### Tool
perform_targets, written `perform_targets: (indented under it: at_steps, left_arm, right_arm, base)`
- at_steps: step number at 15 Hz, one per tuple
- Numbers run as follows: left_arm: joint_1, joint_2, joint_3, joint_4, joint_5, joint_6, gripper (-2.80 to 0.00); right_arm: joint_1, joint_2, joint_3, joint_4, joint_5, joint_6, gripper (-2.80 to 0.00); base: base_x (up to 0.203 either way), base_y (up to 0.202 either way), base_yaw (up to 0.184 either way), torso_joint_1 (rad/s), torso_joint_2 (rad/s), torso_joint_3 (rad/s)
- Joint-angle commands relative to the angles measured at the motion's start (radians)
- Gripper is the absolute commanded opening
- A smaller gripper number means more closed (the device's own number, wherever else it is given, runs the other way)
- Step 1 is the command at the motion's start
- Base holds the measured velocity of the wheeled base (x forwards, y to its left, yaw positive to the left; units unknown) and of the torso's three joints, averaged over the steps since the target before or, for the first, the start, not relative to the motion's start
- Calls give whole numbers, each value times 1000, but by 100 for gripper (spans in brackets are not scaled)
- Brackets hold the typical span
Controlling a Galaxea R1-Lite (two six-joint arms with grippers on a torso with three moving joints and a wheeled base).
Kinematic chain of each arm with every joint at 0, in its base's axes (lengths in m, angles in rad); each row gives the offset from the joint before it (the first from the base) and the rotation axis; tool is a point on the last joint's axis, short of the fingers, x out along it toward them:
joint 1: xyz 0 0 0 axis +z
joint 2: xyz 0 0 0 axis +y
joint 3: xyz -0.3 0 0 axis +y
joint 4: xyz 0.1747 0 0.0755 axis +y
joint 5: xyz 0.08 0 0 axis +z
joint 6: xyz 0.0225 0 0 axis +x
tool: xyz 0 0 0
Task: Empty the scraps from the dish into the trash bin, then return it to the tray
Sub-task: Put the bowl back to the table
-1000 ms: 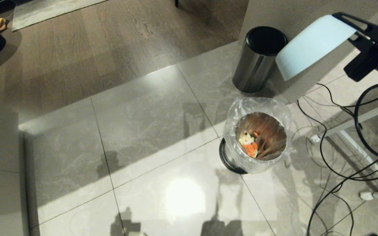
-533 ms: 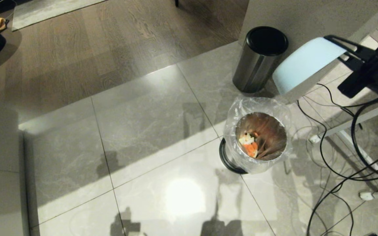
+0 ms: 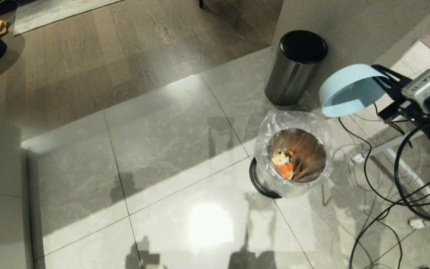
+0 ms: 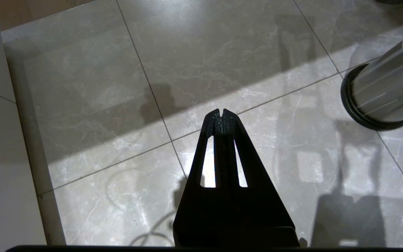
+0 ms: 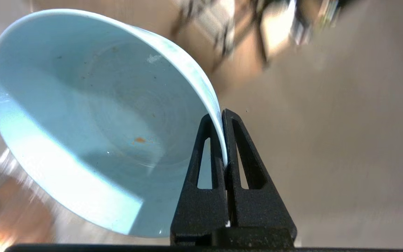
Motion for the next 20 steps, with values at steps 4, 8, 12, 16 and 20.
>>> perform_targets:
  at_steps: [4, 8, 12, 16, 20]
  left_arm:
    - [0, 0, 0, -1, 0, -2, -280]
    - [-1, 0, 0, -1, 0, -1, -280]
    - [0, 0, 0, -1, 0, -1, -280]
    - [0, 0, 0, -1, 0, -1, -280]
    - [0, 1, 0, -1, 0, -2, -280]
  right_arm:
    - [1, -5, 121, 90, -237, 105, -280]
    - [1, -104, 221, 298, -386, 266, -280]
    - [1, -258, 354, 499, -470, 423, -280]
    - [-2, -453, 496, 637, -478, 551, -280]
    - [-12, -635, 640, 675, -478, 640, -280]
  base:
    - [0, 0, 0, 0, 0, 0]
    - [0, 0, 0, 0, 0, 0]
    - [0, 0, 0, 0, 0, 0]
    - [0, 0, 0, 0, 0, 0]
    - [0, 0, 0, 0, 0, 0]
